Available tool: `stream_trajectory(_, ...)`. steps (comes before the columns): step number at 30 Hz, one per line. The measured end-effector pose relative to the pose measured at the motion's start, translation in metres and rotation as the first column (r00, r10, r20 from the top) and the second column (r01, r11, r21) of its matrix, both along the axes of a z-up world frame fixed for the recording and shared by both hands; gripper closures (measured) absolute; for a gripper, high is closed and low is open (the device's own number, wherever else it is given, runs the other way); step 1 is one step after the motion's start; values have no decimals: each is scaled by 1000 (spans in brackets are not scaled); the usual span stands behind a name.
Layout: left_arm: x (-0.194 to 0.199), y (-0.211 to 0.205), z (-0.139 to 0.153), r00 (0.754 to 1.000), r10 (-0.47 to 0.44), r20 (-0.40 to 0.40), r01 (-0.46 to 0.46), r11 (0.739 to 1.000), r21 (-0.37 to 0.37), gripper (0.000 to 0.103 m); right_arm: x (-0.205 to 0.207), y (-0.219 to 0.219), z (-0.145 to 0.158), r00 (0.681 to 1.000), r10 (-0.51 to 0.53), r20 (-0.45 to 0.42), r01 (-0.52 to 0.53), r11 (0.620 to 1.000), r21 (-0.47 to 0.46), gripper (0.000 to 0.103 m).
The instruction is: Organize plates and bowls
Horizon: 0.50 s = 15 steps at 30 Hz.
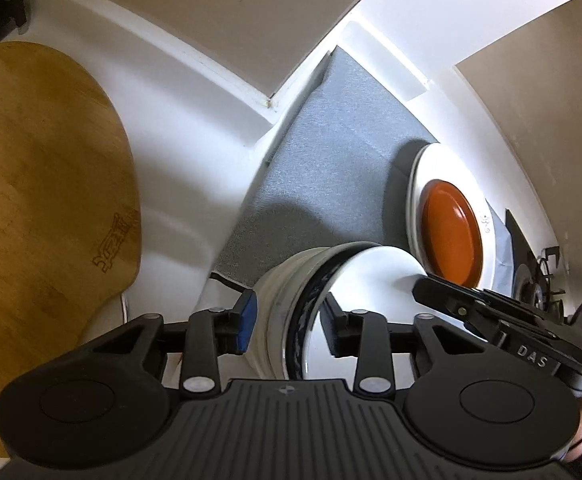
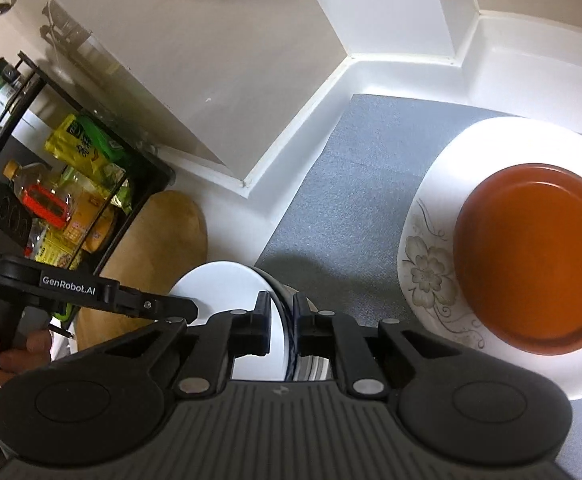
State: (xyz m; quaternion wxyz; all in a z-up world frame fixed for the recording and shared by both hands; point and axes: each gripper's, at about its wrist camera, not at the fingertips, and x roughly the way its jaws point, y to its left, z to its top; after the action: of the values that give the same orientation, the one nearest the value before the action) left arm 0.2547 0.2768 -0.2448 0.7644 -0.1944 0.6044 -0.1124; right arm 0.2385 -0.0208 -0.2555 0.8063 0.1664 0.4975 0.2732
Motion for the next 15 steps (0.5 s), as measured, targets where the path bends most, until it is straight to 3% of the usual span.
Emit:
stream_trajectory(4, 1, -3, -11, 999, -11, -32, 12, 999, 40, 49, -5, -10, -9, 997, -44, -63, 46, 998, 32, 59)
stream_trajectory(7, 1, -5, -30, 996, -7, -86, 9, 1000, 25, 47, -8, -17, -27, 986, -78, -148, 89, 994, 69, 52)
stream_trajectory(8, 1, -6, -36, 995, -5, -100, 7, 1000, 21, 42, -8, -19, -34, 979, -89, -185, 106, 991, 81, 52)
stream_trajectory(9, 0, -7, -42, 993, -3, -115, 4, 1000, 2, 37, -8, -19, -41, 973, -95, -211, 117, 989, 94, 52)
stream_trajectory(11, 0, -11, -49, 992, -1, -128, -4, 999, -39, 37, -9, -16, -52, 966, -87, -245, 120, 985, 123, 51)
stream_trajectory(15, 0, -20, -49, 993, -17, -116, 12, 999, -45, 39, -8, -9, -69, 955, -75, -289, 130, 976, 175, 32)
